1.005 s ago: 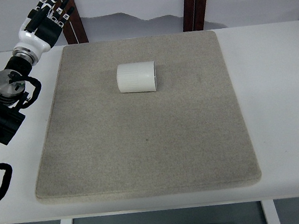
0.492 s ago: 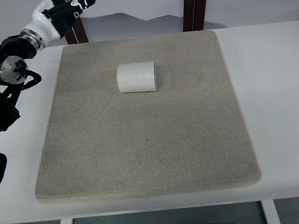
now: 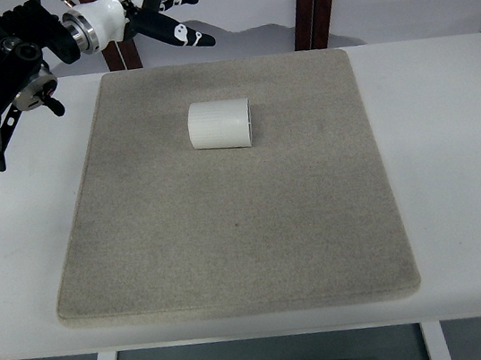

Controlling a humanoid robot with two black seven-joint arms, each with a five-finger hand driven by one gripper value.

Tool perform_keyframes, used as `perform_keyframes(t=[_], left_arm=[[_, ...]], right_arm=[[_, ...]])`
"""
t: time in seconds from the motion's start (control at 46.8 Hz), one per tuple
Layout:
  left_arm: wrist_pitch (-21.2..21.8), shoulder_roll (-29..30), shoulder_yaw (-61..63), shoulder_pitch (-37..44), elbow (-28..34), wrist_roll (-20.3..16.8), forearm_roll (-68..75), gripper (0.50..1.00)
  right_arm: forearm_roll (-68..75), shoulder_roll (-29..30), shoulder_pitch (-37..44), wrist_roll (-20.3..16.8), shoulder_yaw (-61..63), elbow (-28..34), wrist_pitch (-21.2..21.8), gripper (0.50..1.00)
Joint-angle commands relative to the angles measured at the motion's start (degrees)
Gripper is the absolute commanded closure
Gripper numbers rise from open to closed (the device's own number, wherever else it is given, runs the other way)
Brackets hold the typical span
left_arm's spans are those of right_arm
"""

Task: Flip white cup upright
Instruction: 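Reach the left hand over the mat toward the white cup lying sideways, then close the left hand fingers around the top of the white cup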

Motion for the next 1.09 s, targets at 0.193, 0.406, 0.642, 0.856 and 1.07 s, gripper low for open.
perform_keyframes(t=[0.193,0.406,0.642,0.856,1.07], left_arm=[[-0.4,0.3,7.5,-1.3,-1.4,2.7,6.2,0.504],[-0.9,0.7,14.1,-3.6,-1.4,3.5,8.4,0.506],[-1.1,0.5,19.8,-5.2,-0.8,3.9,8.5,0.506],[-0.7,-0.3,21.6,-5.1,0.4,4.2,9.3,0.506],[-0.6,-4.4,21.6,-5.1,4.5,4.2,12.1,0.506]], right_arm=[[0.0,0.0,0.0,0.0,0.0,0.0,0.0,0.548],[0.0,0.0,0.0,0.0,0.0,-0.1,0.0,0.548],[0.0,0.0,0.0,0.0,0.0,0.0,0.0,0.548],[0.0,0.0,0.0,0.0,0.0,-0.1,0.0,0.548],[0.0,0.0,0.0,0.0,0.0,0.0,0.0,0.548]])
